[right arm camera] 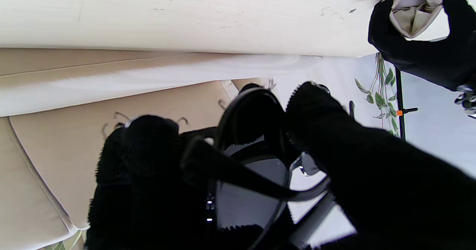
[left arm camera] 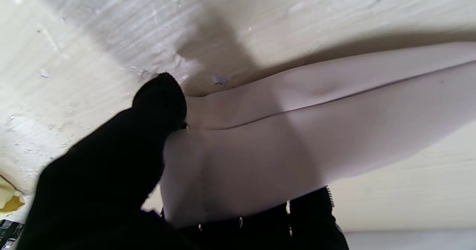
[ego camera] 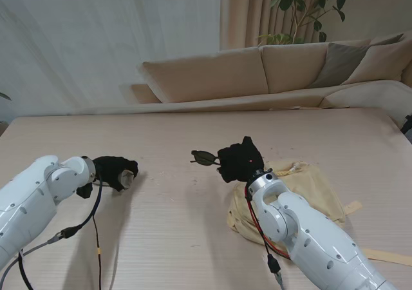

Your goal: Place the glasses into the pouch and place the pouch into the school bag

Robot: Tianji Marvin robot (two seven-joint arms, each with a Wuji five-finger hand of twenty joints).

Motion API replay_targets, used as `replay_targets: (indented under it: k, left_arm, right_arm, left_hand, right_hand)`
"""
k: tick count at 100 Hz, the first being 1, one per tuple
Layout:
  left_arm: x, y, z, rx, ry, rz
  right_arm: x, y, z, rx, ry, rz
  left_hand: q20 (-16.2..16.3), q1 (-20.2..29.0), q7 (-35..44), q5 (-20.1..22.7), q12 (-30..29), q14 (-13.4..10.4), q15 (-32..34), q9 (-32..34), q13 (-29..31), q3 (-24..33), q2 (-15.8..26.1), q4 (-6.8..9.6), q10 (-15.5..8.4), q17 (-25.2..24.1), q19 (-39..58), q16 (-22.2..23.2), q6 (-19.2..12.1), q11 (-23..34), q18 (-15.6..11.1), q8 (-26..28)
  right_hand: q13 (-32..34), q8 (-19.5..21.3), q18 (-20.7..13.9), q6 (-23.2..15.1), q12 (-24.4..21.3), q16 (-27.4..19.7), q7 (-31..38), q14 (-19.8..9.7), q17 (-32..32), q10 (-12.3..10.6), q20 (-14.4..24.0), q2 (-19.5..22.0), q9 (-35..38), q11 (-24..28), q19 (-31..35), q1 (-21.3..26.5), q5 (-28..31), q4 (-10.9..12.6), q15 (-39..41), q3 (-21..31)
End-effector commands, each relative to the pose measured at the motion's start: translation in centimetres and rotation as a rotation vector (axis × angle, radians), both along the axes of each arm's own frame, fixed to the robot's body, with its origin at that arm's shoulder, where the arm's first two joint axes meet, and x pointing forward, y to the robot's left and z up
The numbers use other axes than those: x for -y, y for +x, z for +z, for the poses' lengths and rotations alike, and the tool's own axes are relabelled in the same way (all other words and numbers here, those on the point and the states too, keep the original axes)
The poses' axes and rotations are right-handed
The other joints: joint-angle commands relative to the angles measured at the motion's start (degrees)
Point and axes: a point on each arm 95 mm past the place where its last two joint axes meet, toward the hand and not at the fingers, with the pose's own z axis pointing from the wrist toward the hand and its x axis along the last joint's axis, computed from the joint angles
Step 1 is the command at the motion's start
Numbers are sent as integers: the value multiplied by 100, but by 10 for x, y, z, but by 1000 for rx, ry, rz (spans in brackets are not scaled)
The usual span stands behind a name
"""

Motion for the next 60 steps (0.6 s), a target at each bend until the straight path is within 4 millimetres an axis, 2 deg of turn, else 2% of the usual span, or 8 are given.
replay_targets:
  k: [1, 33, 60]
  left_arm:
    - [6, -5, -1, -7, 0, -14]
    - [32, -19, 45, 151, -129, -17]
    - [70, -34, 74, 236, -242, 2]
  right_arm:
    - [-4, -2, 0, -12, 0, 11]
    - [-7, -3, 20, 10, -2, 50]
    - [-18, -7, 44, 22, -26, 105]
  left_hand:
    - [125, 540, 764, 371, 86, 106, 420, 109, 296, 339, 656, 135, 140, 116, 362, 225, -79, 131, 152, 252]
    - [138, 512, 796, 510, 99, 168, 460, 300, 422, 282, 699, 166, 210, 185, 446, 301, -31, 153, 276, 174]
    - [155, 584, 817, 590, 107, 217, 521, 347, 453, 150, 687, 133, 261, 204, 507, 315, 18, 127, 359, 115]
  right_hand:
    - [203, 41, -12, -27, 107, 75, 6, -325, -57, 229, 35, 124, 73, 257, 202, 101, 40, 77, 241, -77]
    - [207, 37, -12, -28, 103, 72, 11, -337, -42, 229, 37, 123, 72, 259, 208, 108, 39, 79, 245, -89]
    - [215, 36, -7, -27, 101, 70, 10, -342, -28, 217, 39, 132, 75, 260, 213, 103, 41, 79, 245, -103]
